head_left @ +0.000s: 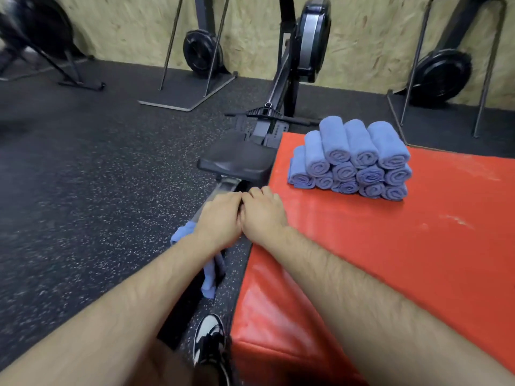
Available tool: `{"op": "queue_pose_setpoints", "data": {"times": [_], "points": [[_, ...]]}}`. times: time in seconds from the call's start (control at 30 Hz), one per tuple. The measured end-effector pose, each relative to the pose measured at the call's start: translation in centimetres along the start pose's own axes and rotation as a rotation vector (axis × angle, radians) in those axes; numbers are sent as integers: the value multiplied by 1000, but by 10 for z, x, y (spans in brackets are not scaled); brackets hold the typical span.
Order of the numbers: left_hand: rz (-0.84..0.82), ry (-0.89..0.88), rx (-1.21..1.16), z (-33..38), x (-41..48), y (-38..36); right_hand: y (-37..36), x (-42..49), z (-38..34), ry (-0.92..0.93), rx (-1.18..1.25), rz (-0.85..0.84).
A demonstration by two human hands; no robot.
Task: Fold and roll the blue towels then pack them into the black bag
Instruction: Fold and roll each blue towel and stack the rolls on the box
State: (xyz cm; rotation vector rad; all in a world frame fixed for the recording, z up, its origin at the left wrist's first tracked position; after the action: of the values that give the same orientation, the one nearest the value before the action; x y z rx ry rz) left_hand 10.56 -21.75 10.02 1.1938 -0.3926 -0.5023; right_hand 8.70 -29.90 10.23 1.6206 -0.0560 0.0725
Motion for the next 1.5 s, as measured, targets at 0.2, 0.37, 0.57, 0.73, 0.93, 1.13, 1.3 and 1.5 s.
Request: {"op": "queue_pose_setpoints", "data": {"times": [0.2,0.37,0.57,0.73,0.93,1.13,1.3,1.5], "points": [[-205,123,-11,-103,-27,-26,-56,24,-71,102,0,-189],[-443,265,-66,-167,-36,-46,-110,49,-105,129,1,-373],[-606,377,-61,-214,-25,-82,-180,83,-121,102,48,-573],[-663,402,28,-218,-29,-94,-211,101,-129,5,202,-613],[-693,420,23,-228,-33,-95,-217,106,-133,-2,204,-568],[-487,472,-128,-221,-26,-61,-157,112,-106,-35,518,-450],[-99,343,-456,-175,-3,-11,-60,98,-69,21,786,-198],[257,110,-864,-79,5,61,45,61,-27,121,888,18]]}}
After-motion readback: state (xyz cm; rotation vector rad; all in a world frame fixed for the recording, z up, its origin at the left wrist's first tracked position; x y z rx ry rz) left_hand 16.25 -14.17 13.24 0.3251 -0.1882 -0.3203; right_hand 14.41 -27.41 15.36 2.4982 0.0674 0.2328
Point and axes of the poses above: each hand's wrist, its own x-axis towards the middle knuckle, its own y-axis out of the back of the hand, z = x × y, the point moved 8 cm from there along x, towards the middle knuckle, and after that the axes turned 13 degrees about -z, right-handed, at the moved point
